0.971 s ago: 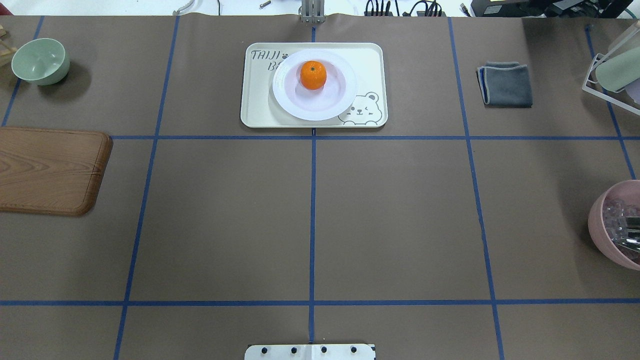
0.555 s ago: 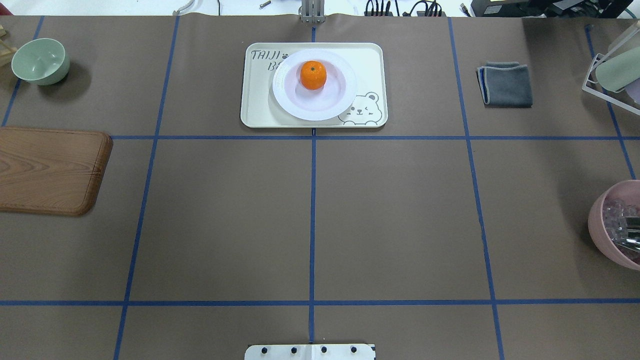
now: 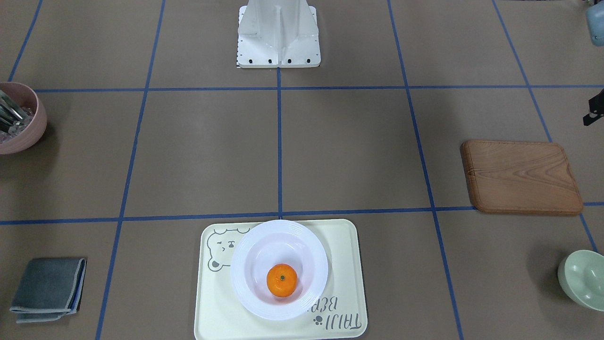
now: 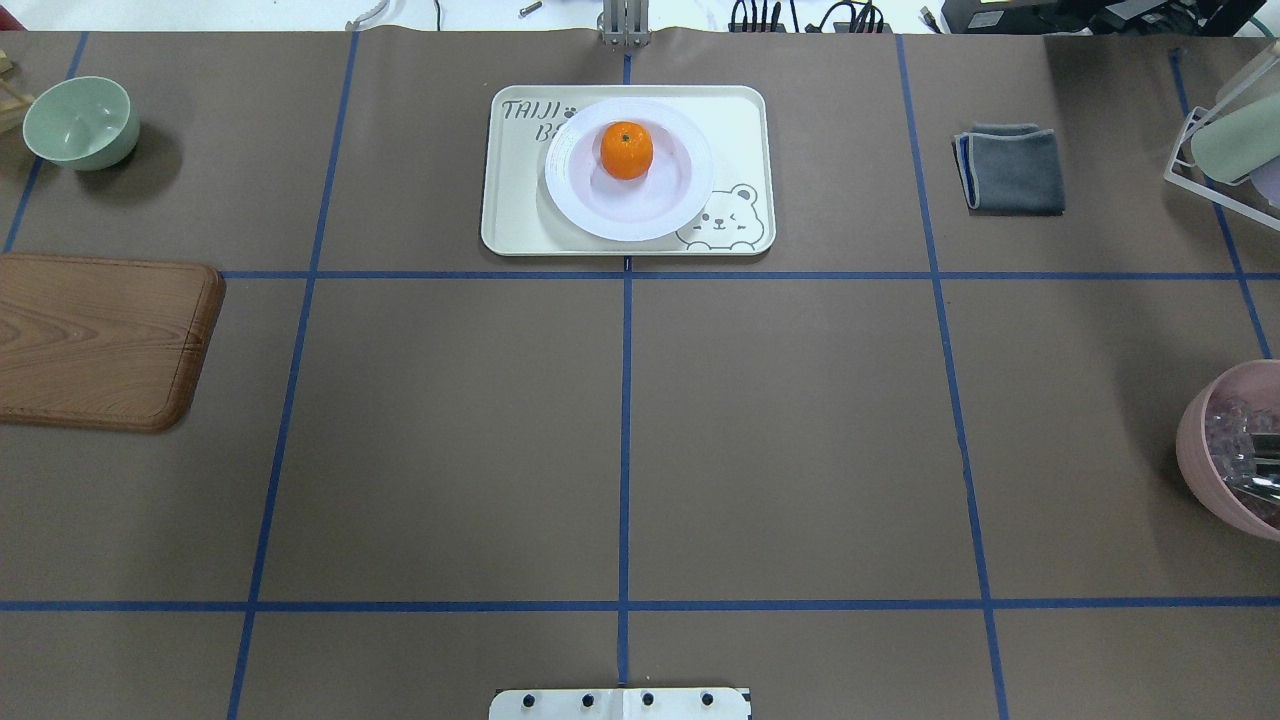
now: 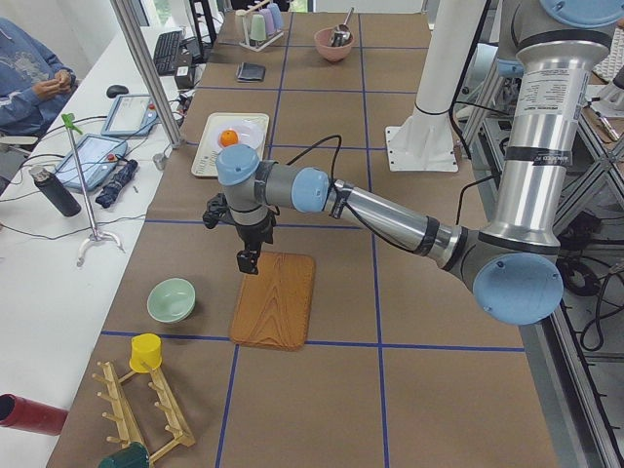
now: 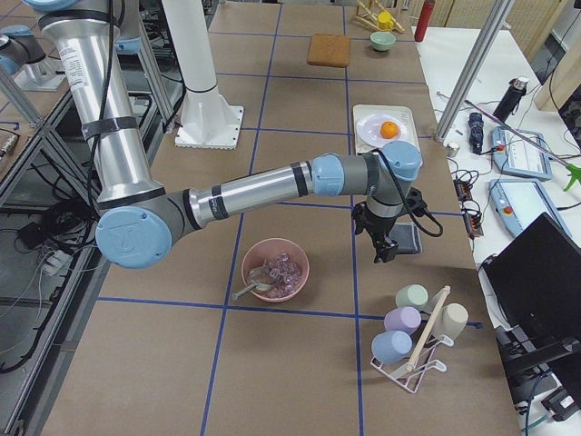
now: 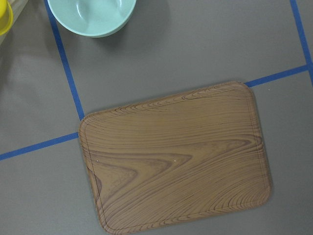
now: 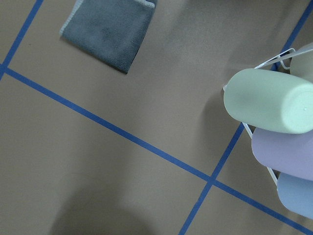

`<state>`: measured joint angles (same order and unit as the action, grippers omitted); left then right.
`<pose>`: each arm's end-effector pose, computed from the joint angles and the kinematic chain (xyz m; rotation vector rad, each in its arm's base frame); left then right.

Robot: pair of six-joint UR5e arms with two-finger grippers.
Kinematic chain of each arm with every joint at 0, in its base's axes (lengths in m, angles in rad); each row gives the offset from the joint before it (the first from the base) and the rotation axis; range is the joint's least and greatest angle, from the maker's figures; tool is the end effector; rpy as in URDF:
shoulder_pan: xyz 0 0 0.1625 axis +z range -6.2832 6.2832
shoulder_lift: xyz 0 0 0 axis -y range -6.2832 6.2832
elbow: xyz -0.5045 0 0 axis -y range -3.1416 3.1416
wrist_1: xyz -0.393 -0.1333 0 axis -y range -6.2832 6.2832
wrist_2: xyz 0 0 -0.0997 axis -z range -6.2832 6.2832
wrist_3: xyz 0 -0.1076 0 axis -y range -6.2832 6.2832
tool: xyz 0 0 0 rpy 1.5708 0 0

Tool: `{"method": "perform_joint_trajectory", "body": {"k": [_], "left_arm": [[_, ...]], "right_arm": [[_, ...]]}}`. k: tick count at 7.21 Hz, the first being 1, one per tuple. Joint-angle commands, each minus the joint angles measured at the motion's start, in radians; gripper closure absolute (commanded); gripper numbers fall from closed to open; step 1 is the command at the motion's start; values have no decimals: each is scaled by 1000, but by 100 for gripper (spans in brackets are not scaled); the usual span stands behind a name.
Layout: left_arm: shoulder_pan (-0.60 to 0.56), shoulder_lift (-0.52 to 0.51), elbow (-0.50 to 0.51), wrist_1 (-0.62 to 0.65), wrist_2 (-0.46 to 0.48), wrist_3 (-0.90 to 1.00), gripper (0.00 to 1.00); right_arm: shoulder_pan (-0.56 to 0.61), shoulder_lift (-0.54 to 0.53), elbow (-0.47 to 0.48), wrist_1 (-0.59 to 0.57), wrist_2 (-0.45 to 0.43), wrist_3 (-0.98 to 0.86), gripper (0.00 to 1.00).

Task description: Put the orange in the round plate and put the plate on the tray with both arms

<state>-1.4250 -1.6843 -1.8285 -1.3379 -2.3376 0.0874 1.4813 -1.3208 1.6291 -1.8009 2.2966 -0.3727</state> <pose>0.0194 -0.5357 0.5842 0.1094 0.7715 0.2743 0.0076 -0.6081 0.6045 0.1781 -0.7145 -0.4697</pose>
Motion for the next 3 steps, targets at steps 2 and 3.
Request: {"method": "perform_joint_trajectory", "body": {"k": [2, 3], "left_arm": [[0, 0, 0, -1, 3, 2, 2], [0, 0, -1, -1, 4, 3, 2]], "right_arm": [[-1, 0, -2, 0, 0, 0, 0], [-3, 0, -2, 0, 0, 0, 0]]}}
